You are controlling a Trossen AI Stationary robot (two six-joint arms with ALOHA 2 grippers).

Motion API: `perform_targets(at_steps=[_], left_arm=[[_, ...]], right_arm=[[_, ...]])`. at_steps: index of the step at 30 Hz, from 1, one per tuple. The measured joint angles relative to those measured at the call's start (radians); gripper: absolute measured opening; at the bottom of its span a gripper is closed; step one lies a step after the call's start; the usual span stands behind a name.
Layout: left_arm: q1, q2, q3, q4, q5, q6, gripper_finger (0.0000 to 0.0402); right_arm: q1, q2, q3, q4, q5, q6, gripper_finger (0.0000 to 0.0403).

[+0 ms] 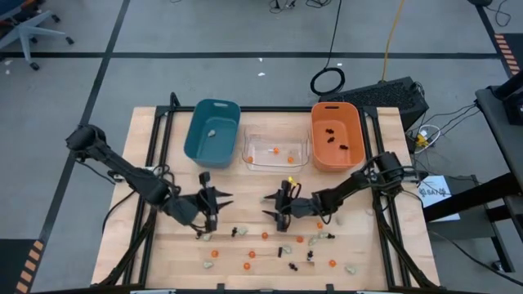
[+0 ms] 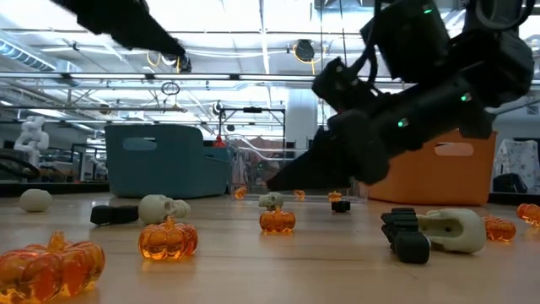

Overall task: Sort Halloween decoration
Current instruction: Put the white skull toy into the blue bin

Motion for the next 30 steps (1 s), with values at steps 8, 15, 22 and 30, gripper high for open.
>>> perform_targets(at_steps=[8, 15, 22, 30], left_arm=[[-0.043, 0.123, 0.000, 0.135, -0.031, -0.006, 0.0086], [-0.064, 0.186, 0.000, 0.235, -0.040, -0.006, 0.0086], [-0.072, 0.246, 0.000, 0.334, -0.040, -0.007, 0.0086], [-0.072, 0.357, 0.001, 0.479, -0.040, -0.007, 0.0086]], right_arm=[[-0.014, 0.002, 0.010, -0.015, 0.025, -0.008, 0.0251], [-0.032, 0.013, 0.010, -0.035, 0.023, 0.004, 0.0246], [-0.047, 0.047, 0.010, -0.015, -0.022, 0.046, 0.0244], [-0.046, 0.062, 0.010, 0.004, -0.036, 0.077, 0.0231]])
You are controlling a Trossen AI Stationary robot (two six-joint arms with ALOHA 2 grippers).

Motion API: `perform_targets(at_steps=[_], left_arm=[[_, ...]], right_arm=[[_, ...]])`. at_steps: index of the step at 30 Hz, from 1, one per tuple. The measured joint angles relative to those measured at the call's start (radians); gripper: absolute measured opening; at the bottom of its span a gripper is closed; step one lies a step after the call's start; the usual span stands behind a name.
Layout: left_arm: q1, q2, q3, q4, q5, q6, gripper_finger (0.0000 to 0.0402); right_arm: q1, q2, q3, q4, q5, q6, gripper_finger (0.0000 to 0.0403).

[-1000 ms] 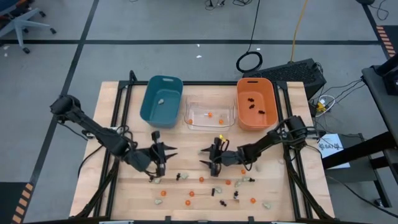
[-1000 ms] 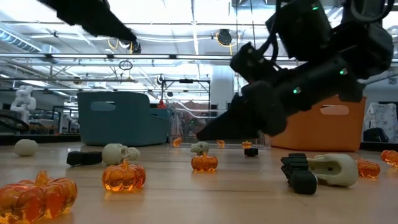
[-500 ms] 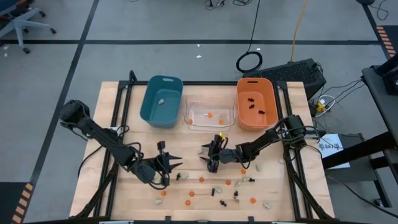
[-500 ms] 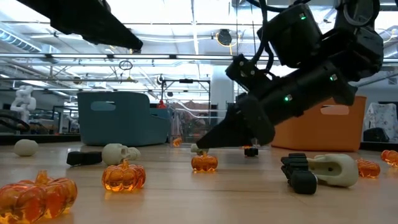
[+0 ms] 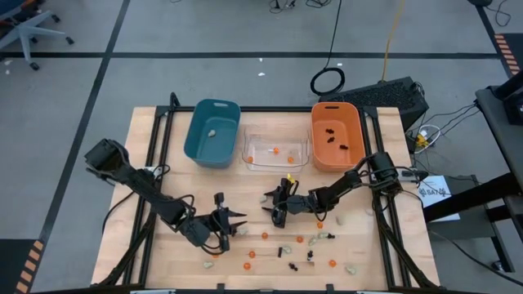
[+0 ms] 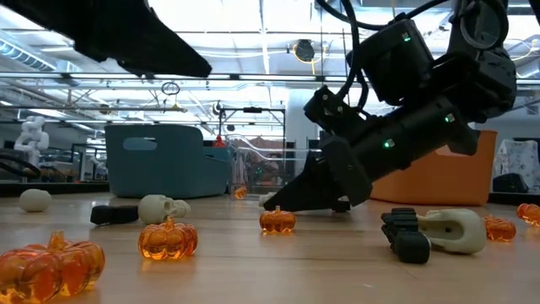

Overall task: Sort Halloween decoration
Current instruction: Put the white skull toy into the blue bin

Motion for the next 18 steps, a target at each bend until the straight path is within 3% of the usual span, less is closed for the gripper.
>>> perform_targets(at_steps=[10, 14, 18], left_arm=[[-0.001, 0.067, 0.000, 0.030, 0.001, -0.010, 0.0086], [-0.001, 0.067, 0.000, 0.030, 0.001, -0.008, 0.0086], [-0.001, 0.067, 0.000, 0.030, 0.001, -0.016, 0.0086]], right_arm=[[-0.016, 0.001, 0.018, 0.023, -0.002, -0.062, 0.0211], [-0.036, 0.000, 0.025, -0.007, -0.073, -0.062, 0.0201], [-0.040, -0.001, 0.026, -0.037, -0.076, -0.045, 0.0179]])
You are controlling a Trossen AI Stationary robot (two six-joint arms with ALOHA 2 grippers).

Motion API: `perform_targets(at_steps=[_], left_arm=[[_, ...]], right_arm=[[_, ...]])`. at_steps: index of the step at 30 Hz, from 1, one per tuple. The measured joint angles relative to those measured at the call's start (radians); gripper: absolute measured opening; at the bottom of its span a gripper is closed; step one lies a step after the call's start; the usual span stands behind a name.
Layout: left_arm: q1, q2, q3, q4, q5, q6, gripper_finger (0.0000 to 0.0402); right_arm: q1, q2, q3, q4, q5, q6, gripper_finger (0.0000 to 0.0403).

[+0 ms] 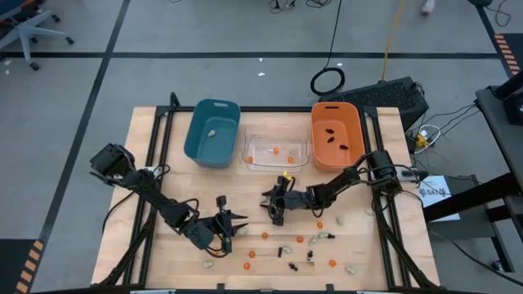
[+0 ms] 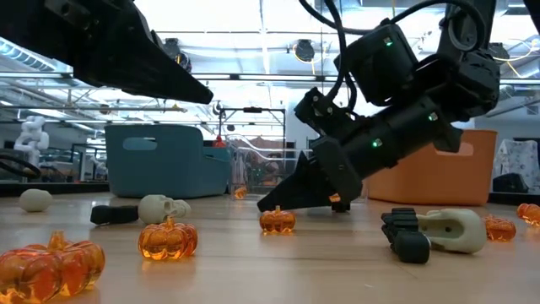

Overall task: Sort Halloween decoration
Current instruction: Put the white skull toy into the blue bin

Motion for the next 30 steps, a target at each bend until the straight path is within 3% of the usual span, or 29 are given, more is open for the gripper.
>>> perform_targets(at_steps=[13, 23, 30], left_arm=[[-0.002, 0.000, 0.000, -0.001, 0.001, -0.009, 0.0086], [0.005, 0.000, 0.000, -0.052, 0.001, -0.009, 0.0086], [0.028, 0.000, 0.000, -0.107, -0.010, 0.073, 0.0086]], right_arm=[[0.003, -0.001, 0.000, -0.003, -0.001, -0.008, 0.0063], [0.003, 0.000, -0.002, 0.011, -0.003, -0.008, 0.0074], [0.005, 0.001, -0.002, 0.066, -0.085, 0.018, 0.0070]])
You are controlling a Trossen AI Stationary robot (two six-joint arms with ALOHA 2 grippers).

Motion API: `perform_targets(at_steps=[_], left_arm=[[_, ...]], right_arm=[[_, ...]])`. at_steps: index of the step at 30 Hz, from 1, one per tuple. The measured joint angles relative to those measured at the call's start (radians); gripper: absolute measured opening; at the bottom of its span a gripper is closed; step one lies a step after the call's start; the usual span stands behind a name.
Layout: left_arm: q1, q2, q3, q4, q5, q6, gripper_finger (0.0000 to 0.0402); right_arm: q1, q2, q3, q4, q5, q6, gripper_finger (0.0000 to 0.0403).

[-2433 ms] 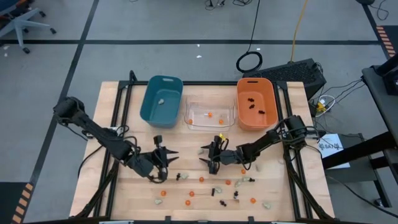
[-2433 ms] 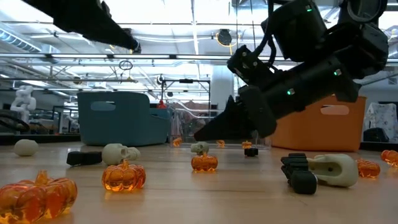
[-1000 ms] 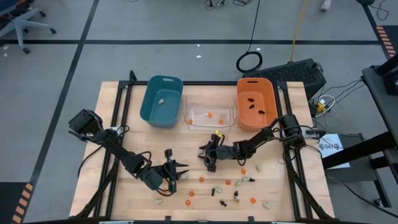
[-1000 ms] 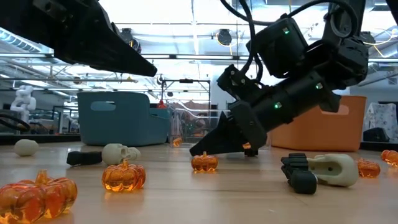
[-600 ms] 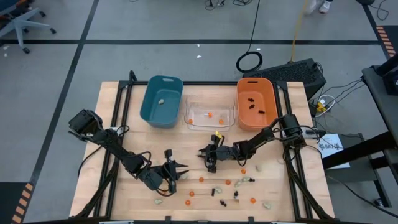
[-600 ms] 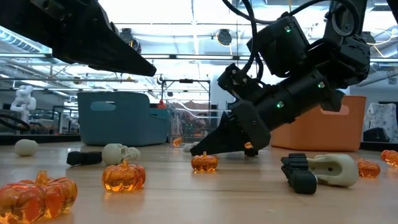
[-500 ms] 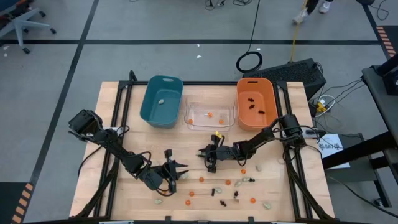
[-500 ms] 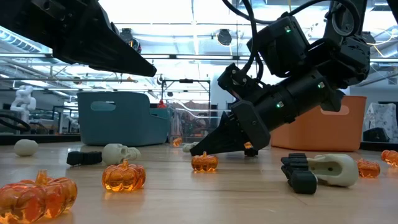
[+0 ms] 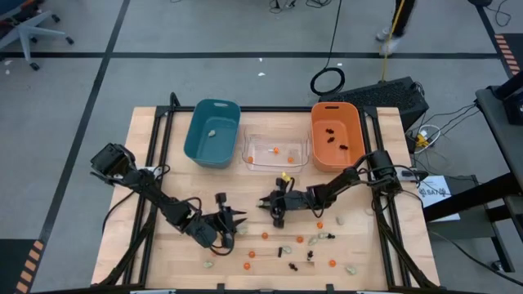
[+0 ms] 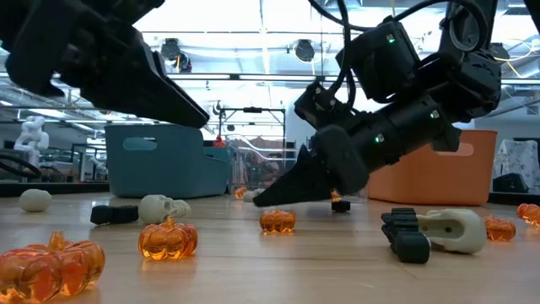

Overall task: Sort Halloween decoration
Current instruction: Put the white skull toy into the blue bin

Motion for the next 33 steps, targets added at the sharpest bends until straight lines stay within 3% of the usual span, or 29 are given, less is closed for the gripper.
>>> perform_targets(at_steps=[8, 20, 33], left_arm=[[-0.004, 0.000, 0.002, 0.033, -0.055, 0.311, 0.0107], [-0.048, 0.000, 0.034, 0.028, -0.064, 0.706, 0.0232], [-0.014, 0.000, 0.034, 0.046, -0.053, 0.766, 0.0239]], right_arm=[[0.001, 0.000, 0.000, 0.074, -0.115, 0.097, 0.0070], [0.007, 0.000, 0.001, 0.258, -0.259, 0.251, 0.0070], [0.018, 0.000, 0.002, 0.354, -0.308, 0.312, 0.0070]])
